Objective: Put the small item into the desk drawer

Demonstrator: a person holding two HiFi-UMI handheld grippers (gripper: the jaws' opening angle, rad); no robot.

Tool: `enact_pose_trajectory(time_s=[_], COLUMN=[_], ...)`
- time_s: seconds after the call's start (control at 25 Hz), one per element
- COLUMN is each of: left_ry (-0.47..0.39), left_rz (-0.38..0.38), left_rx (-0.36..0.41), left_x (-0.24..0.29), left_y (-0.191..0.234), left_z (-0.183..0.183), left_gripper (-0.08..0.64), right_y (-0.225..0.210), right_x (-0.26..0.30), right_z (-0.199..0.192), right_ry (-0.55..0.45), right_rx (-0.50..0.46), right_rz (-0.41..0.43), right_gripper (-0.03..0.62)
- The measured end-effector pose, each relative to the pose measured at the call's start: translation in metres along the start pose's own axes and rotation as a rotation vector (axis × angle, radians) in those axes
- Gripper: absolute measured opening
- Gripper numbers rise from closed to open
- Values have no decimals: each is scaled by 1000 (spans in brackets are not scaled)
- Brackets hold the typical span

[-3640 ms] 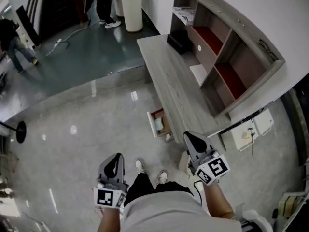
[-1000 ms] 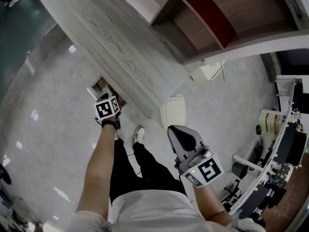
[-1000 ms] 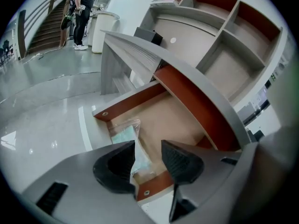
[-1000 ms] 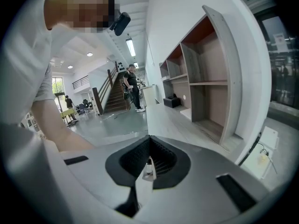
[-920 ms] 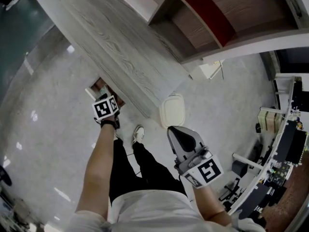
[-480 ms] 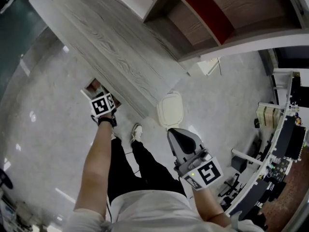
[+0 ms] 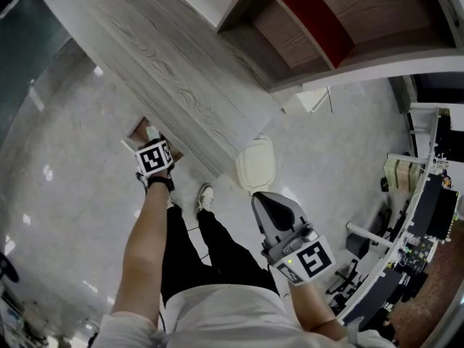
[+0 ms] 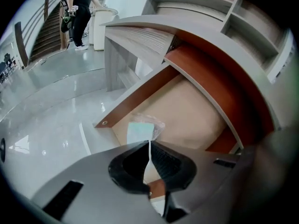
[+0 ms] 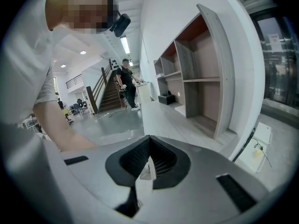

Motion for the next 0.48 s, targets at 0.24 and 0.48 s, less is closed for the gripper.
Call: enact_pose_trajectory(time_s=[0.24, 0.48], left_ry=[-58, -100], left_rz=[-52, -59], left_rx=[-35, 55], left_x=[-9, -17], left_y=[-3, 0], left_z=[7, 8], left_gripper=[18, 17], right_y=[4, 12], right_x=[7, 17], right_z=[2, 4], right_ry=[16, 25], right_rx=[-16, -33], right_rz=[34, 64], right_gripper=[21, 21])
Point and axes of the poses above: the fingertips, and each gripper's own axes: x forward along the fingers, y to its left, z out of its top, the point moved 6 cm from there along -x, backward along the fingers, and after that the axes turned 9 degrees about z, right-handed, at the moved point
